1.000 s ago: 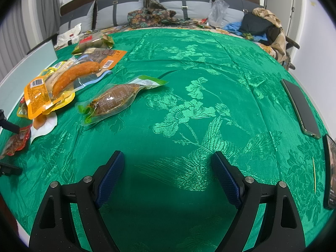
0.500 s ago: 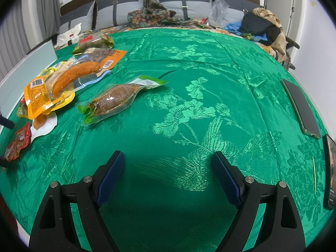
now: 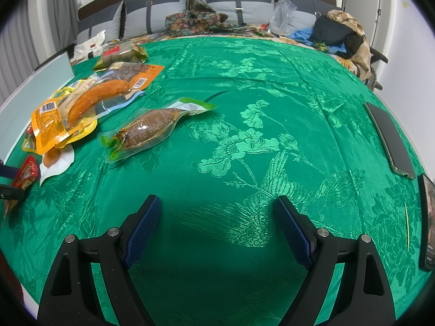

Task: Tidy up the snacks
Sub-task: 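Grasp the red pouch with the left tool while the right grasps the clear meat pouch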

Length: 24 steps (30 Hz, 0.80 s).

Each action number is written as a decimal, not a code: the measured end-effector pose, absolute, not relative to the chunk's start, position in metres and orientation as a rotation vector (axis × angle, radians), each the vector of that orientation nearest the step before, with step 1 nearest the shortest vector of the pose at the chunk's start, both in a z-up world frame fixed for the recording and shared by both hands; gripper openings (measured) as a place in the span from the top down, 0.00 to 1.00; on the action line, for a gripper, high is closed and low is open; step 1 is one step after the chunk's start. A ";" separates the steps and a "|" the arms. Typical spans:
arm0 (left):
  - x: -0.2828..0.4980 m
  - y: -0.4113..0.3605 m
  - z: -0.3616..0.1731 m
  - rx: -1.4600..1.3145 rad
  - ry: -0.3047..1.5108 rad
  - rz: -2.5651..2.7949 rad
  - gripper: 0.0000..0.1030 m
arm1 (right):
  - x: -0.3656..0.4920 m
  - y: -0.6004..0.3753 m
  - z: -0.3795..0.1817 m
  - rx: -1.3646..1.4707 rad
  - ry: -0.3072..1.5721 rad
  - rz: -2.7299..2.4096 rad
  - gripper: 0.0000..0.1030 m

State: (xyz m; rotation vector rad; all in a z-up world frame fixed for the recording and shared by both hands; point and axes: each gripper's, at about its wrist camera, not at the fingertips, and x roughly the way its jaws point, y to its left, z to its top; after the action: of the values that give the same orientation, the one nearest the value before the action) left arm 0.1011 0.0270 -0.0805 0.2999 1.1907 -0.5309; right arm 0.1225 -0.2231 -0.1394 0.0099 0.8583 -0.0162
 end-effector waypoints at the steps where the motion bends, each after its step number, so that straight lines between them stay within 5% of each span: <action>1: 0.100 0.034 -0.082 0.279 1.181 -0.520 0.60 | 0.122 -0.224 -0.139 0.016 0.857 -0.014 0.15; 10: 0.088 0.077 -0.077 0.074 1.106 -0.398 0.60 | 0.162 -0.243 -0.122 0.549 0.920 0.083 0.17; 14: 0.091 0.085 -0.069 0.015 1.072 -0.368 0.60 | 0.217 -0.197 -0.120 0.448 1.057 0.071 0.19; 16: 0.091 0.091 -0.062 -0.010 1.053 -0.356 0.60 | 0.237 -0.170 -0.126 0.310 1.133 0.028 0.30; 17: 0.091 0.095 -0.056 -0.026 1.039 -0.350 0.60 | 0.241 -0.166 -0.125 0.277 1.127 0.009 0.59; 24: 0.094 0.120 -0.028 -0.127 0.968 -0.335 0.60 | 0.227 -0.197 -0.122 0.476 1.109 0.035 0.71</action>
State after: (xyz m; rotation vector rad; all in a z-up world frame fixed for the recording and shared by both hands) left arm 0.0945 0.1197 -0.0277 -0.1269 0.9684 -0.3351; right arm 0.2270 -0.1968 -0.1221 0.4758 1.1093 0.0352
